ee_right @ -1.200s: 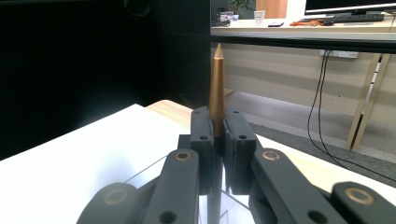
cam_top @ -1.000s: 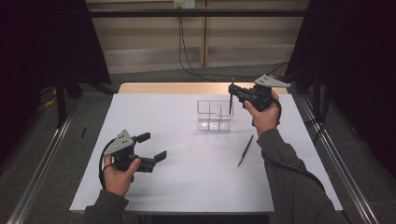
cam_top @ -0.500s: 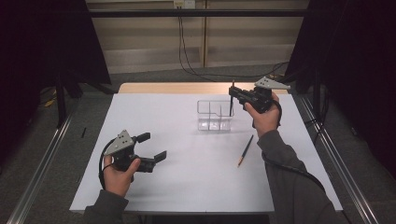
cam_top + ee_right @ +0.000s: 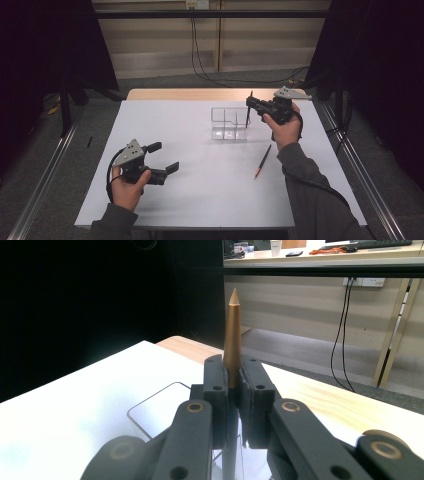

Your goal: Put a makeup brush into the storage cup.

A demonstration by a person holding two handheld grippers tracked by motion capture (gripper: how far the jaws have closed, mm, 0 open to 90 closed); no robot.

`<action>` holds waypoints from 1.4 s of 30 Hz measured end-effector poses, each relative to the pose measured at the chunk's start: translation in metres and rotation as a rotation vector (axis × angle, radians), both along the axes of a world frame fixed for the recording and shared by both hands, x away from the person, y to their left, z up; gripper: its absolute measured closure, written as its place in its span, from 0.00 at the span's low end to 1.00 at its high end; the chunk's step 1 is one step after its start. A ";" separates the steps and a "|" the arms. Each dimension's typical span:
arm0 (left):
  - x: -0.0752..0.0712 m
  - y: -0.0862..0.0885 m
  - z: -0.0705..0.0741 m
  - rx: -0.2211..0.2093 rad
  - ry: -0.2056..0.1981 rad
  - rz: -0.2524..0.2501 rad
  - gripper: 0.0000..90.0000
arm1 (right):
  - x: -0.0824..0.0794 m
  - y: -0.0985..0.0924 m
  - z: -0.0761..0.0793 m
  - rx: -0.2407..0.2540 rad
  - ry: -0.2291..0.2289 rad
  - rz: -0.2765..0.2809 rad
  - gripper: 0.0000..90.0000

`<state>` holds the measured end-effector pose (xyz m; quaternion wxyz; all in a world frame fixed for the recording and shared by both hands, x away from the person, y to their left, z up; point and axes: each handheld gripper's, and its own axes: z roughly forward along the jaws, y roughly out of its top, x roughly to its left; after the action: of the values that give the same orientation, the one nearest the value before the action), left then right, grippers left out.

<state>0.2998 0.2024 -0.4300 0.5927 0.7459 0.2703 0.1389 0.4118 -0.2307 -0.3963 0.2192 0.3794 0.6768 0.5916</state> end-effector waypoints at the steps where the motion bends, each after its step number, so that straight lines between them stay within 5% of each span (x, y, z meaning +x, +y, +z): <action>1: 0.000 0.000 0.000 0.001 -0.002 0.000 0.03 | 0.000 0.000 -0.001 0.000 0.002 0.000 0.94; 31: 0.000 -0.001 -0.001 0.012 0.004 0.008 0.03 | -0.006 0.000 -0.024 0.004 0.047 -0.003 0.92; 42: 0.000 -0.001 -0.001 0.015 0.003 0.008 0.04 | -0.009 0.000 -0.022 0.005 0.043 0.012 0.77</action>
<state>0.2996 0.2013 -0.4310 0.5861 0.7494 0.2733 0.1423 0.4028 -0.2308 -0.4185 0.2002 0.3884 0.6821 0.5864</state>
